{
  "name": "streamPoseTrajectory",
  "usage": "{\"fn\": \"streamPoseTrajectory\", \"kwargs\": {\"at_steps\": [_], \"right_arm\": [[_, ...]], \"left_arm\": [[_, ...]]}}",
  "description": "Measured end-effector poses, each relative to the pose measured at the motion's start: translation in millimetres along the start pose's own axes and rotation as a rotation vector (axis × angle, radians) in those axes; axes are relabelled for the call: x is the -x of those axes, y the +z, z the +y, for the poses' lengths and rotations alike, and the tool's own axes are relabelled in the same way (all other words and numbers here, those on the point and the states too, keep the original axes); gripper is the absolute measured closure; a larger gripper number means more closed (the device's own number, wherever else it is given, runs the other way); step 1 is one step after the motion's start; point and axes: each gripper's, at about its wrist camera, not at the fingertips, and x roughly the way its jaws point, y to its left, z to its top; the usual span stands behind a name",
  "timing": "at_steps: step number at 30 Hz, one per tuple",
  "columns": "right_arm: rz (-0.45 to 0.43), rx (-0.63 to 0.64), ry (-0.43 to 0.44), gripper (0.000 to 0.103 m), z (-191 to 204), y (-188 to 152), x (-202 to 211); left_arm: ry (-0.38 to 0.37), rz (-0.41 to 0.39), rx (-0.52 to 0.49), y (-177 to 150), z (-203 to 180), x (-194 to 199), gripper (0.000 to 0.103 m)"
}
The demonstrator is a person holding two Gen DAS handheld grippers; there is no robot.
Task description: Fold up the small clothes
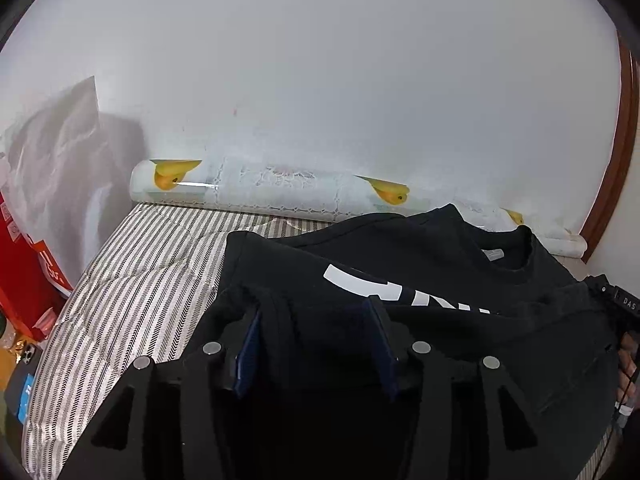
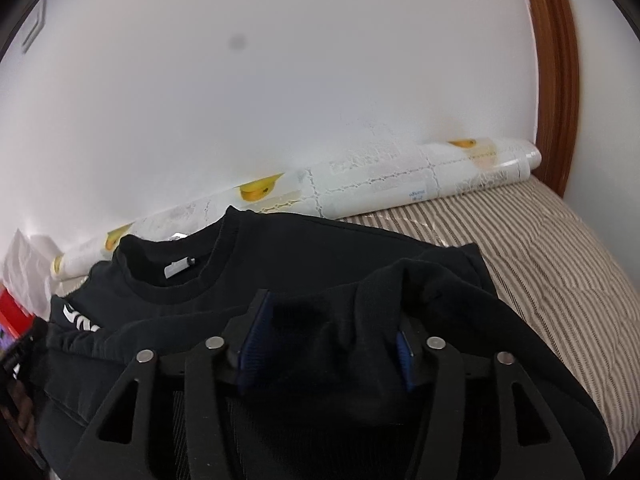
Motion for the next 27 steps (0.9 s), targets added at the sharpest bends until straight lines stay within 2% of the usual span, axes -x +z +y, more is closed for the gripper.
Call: {"fn": "streamPoseTrajectory", "kwargs": {"at_steps": [7,11,13,15,18,23,27], "right_arm": [[-0.086,0.037,-0.005,0.048,4.8,-1.0,16.1],[-0.127,0.082,-0.085,0.049,8.7,0.6,24.0],[-0.165,0.077,-0.096,0.052,7.5,1.1,30.7],[-0.14,0.081,-0.074,0.057,7.1,4.1,32.7],[-0.153,0.096,-0.082,0.057,8.5,6.6,42.3],[-0.159,0.051,-0.032,0.057,7.9,5.9,75.1],[-0.128,0.131,-0.055,0.057,22.3,-11.4,97.8]], "left_arm": [[-0.017,-0.005,0.014,0.8,2.0,0.7,0.056],[-0.038,-0.022,0.06,2.2,9.7,3.0,0.057],[-0.048,-0.03,0.085,2.6,14.1,3.7,0.057],[-0.052,-0.027,0.083,2.9,13.5,2.5,0.057],[-0.061,-0.029,0.052,3.3,8.7,3.3,0.057],[-0.062,-0.036,0.024,3.9,4.8,5.9,0.055],[-0.054,-0.021,0.02,4.9,3.2,9.3,0.053]]}}
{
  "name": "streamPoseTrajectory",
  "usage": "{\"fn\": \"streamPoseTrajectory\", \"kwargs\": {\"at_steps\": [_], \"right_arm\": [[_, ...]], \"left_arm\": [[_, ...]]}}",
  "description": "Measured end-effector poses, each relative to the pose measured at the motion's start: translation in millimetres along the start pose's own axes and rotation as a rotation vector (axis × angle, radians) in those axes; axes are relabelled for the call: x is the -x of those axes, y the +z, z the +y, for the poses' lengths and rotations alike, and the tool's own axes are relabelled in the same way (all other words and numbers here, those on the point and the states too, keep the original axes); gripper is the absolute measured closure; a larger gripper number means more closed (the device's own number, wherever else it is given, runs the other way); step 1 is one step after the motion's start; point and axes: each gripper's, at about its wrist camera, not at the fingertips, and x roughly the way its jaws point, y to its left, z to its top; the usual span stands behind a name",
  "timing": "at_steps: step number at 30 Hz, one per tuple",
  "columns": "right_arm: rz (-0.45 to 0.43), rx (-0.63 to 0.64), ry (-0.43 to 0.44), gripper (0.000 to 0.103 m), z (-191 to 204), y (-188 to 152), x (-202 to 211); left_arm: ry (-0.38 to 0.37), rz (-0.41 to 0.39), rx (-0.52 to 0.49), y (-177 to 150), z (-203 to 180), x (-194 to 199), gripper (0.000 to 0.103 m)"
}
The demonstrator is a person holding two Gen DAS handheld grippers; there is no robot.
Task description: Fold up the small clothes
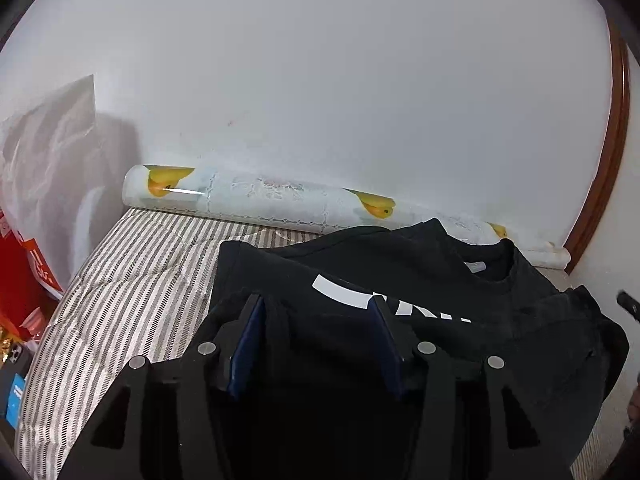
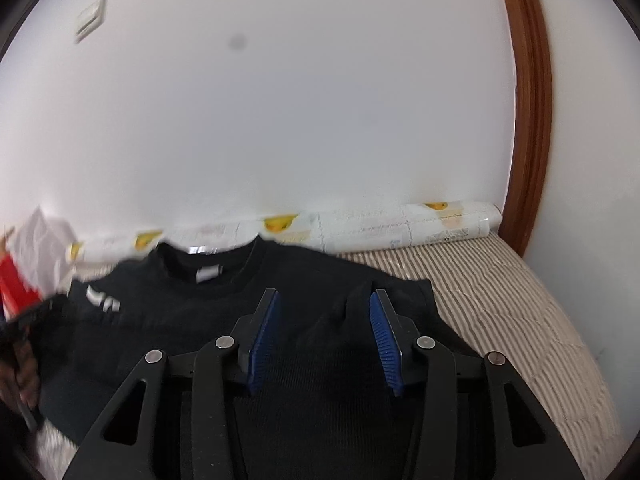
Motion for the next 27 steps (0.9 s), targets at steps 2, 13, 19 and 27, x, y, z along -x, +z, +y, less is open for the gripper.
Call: {"fn": "streamPoseTrajectory", "kwargs": {"at_steps": [2,13,19,27], "right_arm": [[0.032,0.025,-0.016,0.057,6.5,-14.7,11.8],[0.191,-0.043,0.046,0.081,4.3,-73.0,-2.6],[0.212,0.01,0.007,0.081,15.3,-71.8,-16.4],[0.237,-0.02,0.001,0.081,15.2,-60.4,-37.5]], "left_arm": [[-0.009,-0.008,-0.007,0.4,-1.8,6.7,0.052],[-0.022,0.072,-0.072,-46.1,-13.3,72.4,0.052],[-0.002,0.197,-0.068,-63.9,-17.7,56.8,0.052],[0.084,0.204,-0.058,-44.1,-26.9,21.9,0.05]]}}
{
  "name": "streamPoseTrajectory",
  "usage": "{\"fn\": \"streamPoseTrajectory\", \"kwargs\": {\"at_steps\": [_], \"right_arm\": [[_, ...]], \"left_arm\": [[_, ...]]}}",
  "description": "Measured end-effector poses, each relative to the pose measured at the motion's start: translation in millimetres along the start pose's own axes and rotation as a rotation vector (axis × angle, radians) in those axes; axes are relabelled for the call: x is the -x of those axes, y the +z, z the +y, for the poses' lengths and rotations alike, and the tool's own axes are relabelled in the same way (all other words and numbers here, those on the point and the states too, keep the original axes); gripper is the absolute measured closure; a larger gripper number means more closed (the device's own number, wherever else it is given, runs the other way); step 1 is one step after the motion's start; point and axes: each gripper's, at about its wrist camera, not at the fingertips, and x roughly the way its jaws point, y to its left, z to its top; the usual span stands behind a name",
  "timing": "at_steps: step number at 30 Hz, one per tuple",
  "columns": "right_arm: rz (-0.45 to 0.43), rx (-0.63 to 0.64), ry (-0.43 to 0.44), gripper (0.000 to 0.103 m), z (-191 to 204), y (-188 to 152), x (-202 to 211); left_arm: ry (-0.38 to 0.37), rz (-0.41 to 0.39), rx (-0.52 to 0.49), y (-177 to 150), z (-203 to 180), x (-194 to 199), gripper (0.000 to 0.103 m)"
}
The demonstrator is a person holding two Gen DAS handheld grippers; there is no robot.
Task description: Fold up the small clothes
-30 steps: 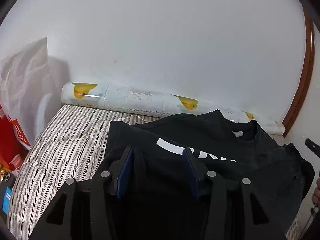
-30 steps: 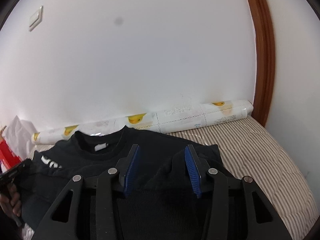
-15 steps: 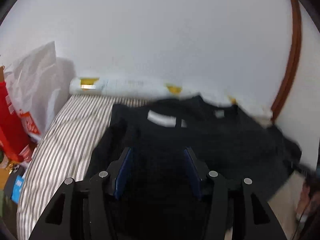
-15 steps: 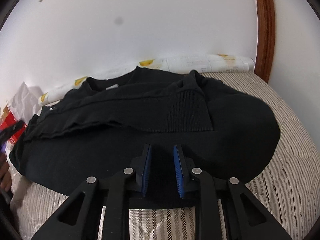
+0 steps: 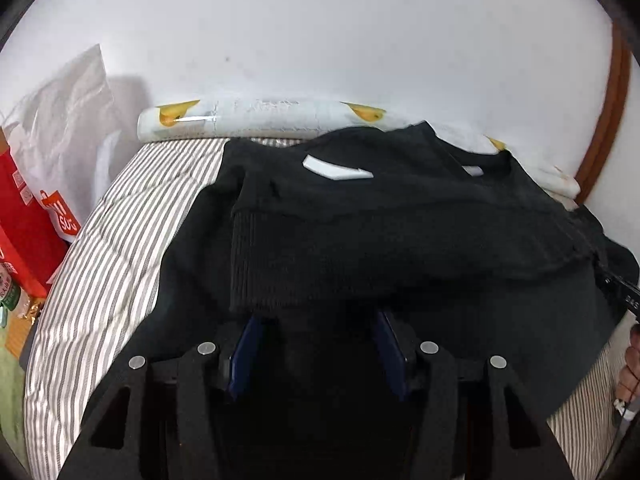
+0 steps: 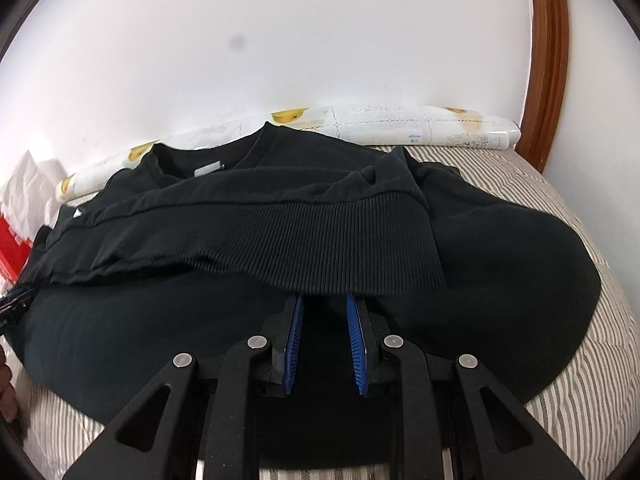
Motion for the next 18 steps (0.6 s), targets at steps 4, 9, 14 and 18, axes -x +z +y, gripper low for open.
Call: {"fn": "streamPoseTrajectory", "kwargs": {"at_steps": [4,9,14,18], "right_arm": [[0.019,-0.053,0.026,0.083,-7.7,24.4,-17.2],[0.008,-0.108,0.052,0.083,-16.7,63.6,-38.7],[-0.054,-0.163,0.027,0.083,-21.6,98.3,-50.5],[-0.03,-0.164,-0.016,0.082,-30.3,101.5,-66.8]], "left_arm": [[-0.018,-0.016,0.038,25.2,7.1,-12.3,0.053],[-0.057,-0.022,0.09,65.7,14.6,-33.3,0.053],[-0.079,-0.048,0.132,88.0,23.6,-47.2,0.053],[-0.065,-0.04,0.15,87.2,32.5,-50.9,0.053]]}}
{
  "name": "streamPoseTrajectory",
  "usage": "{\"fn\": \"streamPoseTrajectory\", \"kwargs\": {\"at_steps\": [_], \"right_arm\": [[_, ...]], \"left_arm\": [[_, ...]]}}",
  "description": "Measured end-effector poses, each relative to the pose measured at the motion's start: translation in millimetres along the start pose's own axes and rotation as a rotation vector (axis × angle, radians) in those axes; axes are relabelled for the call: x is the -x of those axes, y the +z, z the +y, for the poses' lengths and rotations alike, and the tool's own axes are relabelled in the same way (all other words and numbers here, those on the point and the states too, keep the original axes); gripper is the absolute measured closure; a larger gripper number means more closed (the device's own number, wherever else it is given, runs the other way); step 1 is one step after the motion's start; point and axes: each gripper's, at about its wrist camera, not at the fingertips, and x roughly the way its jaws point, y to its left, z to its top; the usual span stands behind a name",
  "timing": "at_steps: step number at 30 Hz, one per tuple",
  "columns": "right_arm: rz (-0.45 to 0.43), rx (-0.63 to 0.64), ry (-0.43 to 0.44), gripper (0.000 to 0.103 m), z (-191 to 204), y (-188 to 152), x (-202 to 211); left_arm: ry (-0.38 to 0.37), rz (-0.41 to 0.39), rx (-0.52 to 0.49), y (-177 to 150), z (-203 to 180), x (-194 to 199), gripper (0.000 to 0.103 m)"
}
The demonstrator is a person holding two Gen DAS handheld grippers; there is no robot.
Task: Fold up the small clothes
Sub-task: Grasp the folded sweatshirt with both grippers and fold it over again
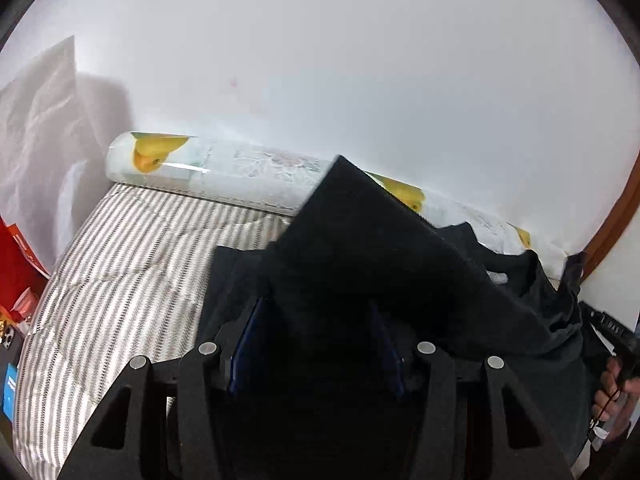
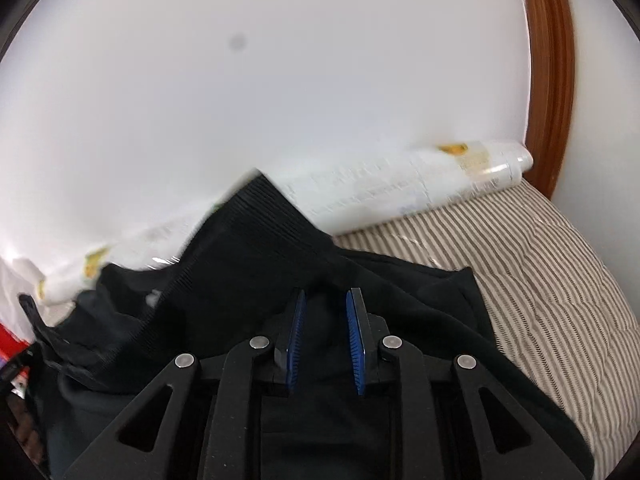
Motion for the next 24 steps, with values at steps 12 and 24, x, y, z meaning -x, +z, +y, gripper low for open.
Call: {"fn": "streamPoseTrajectory", "kwargs": {"at_steps": [12,24], "right_arm": [[0.062,0.013,-0.057,0.08,-19.0,-12.1,-3.2],[0.001,0.101,-0.103,0.047,-67.9,-82.8,103.2]], "left_arm": [[0.078,0.009,-0.072,-8.3,-4.9,7.4,0.053],[0.105,0.031,-0.032,-94.4,46.5,97.5,0.05]]}}
